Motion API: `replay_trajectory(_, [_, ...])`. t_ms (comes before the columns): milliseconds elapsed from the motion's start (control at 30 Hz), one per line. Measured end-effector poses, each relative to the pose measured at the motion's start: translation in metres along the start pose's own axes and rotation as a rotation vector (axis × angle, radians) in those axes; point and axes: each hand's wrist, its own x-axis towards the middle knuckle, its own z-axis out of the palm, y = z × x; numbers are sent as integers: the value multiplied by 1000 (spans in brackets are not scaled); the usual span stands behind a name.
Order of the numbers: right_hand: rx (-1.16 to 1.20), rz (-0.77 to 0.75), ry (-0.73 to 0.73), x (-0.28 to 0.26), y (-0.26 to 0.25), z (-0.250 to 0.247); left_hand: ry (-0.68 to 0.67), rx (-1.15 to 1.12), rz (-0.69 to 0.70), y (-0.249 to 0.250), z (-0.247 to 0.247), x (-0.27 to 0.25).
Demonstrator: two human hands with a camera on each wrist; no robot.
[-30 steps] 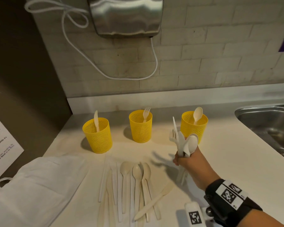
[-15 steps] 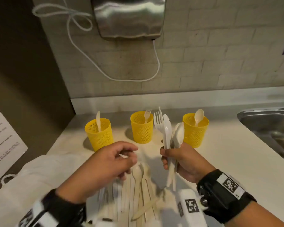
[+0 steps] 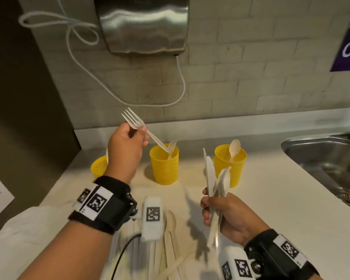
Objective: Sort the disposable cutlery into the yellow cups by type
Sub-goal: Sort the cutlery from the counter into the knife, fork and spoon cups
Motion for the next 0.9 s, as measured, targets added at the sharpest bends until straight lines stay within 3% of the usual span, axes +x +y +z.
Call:
replay_trajectory(100, [18,-14,-1,-1,-1,-4,-16,417,118,-17,12,23])
replay_trajectory(167, [21,-14,-2,-1,-1,-6,-137,603,74,-33,24,25])
replay_trajectory(300, [18,-4,0,-1,1,-10,-362,759,-57,-67,36,16])
replay_trajectory(733, [42,4,5,1,1,-7,-571,785,-76,-66,39,5])
replay_trajectory(900, [42,21,14,0,0,-1,-575,662,-177,-58,35,-1])
